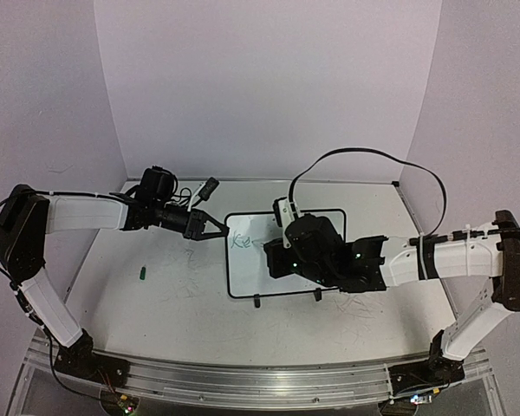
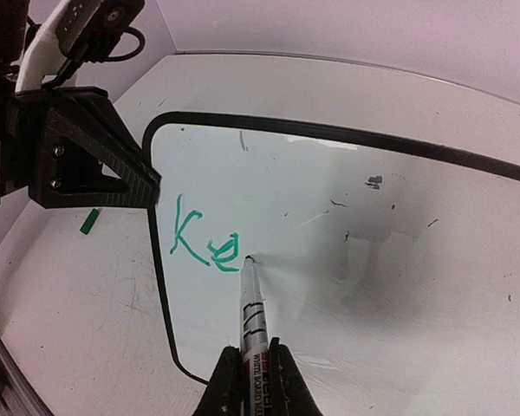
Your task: Write a sentence on the whiteboard
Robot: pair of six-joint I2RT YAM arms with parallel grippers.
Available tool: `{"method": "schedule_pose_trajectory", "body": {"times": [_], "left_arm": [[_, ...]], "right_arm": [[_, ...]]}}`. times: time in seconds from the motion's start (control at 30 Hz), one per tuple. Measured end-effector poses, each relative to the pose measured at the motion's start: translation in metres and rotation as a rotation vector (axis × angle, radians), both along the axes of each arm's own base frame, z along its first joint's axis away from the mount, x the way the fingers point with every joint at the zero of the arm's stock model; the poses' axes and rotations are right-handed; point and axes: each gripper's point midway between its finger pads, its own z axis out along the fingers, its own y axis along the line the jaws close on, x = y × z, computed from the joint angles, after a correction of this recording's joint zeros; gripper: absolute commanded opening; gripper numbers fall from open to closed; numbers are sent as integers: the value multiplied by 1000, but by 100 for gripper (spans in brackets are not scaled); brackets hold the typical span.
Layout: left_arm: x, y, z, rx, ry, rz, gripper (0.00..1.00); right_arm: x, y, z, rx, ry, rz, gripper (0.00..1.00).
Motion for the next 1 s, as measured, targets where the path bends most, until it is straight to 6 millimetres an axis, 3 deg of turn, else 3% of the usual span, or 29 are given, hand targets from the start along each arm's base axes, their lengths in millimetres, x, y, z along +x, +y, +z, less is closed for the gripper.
{"method": "schedule_pose_trajectory", "body": {"times": [1.0], "left_arm": [[0, 0, 0, 0, 0, 1, 0]], "right_arm": [[4, -8, 5, 15, -8, -55, 0]]}}
